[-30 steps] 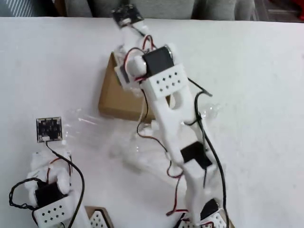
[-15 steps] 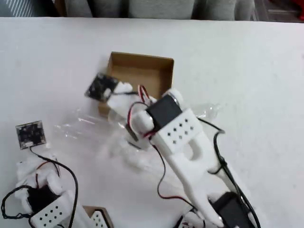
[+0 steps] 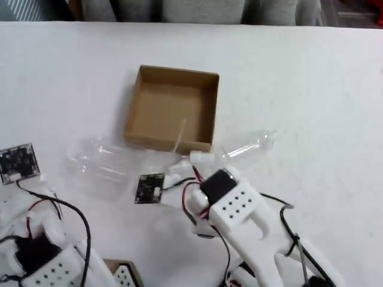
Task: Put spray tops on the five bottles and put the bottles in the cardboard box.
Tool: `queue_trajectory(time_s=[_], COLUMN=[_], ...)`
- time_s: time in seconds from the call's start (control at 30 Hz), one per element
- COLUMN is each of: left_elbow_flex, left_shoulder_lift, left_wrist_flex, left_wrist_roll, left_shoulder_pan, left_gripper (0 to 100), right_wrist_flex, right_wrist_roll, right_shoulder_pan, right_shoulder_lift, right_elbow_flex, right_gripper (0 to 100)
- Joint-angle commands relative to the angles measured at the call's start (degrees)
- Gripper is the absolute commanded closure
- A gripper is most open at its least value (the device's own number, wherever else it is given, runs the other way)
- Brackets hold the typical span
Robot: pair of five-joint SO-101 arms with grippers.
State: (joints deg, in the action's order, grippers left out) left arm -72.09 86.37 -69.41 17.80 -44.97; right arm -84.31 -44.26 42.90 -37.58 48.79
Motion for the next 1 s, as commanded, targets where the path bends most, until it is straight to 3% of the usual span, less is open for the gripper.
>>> queue_trajectory(time_s=[0.0, 0.1, 0.27, 0.5, 0.63, 0.8, 0.97], left_elbow_flex=[13.3, 19.0, 23.6, 26.8, 26.7, 26.8, 26.5], left_shoulder_lift=[-17.7, -23.8, -23.1, -20.4, -20.6, -20.4, -20.7], left_wrist_flex=[-4.2, -9.4, -16.7, -22.3, -21.5, -19.7, -16.2], left_wrist_roll=[5.6, 9.3, 15.4, 16.7, 16.7, 17.2, 17.1], left_shoulder_pan=[5.1, 9.7, 22.4, 43.4, 52.8, 68.0, 84.3], left_gripper=[97, 97, 97, 96, 87, 80, 79], right_wrist_flex=[1.9, 1.7, 0.8, -6.5, -9.1, -8.1, -1.2], right_wrist_roll=[-0.7, -0.7, -2.1, -14.0, -18.1, -19.0, -19.0], right_shoulder_pan=[0.0, -0.6, -5.8, -22.4, -37.6, -56.0, -71.3], right_shoulder_lift=[-4.4, -6.1, -7.2, -8.1, -9.9, -10.7, -10.5], right_elbow_flex=[2.4, 2.6, 0.5, -3.9, -7.0, -7.5, -4.8], right_gripper=[95.4, 85.1, 73.6, 71.8, 76.2, 98.7, 96.0])
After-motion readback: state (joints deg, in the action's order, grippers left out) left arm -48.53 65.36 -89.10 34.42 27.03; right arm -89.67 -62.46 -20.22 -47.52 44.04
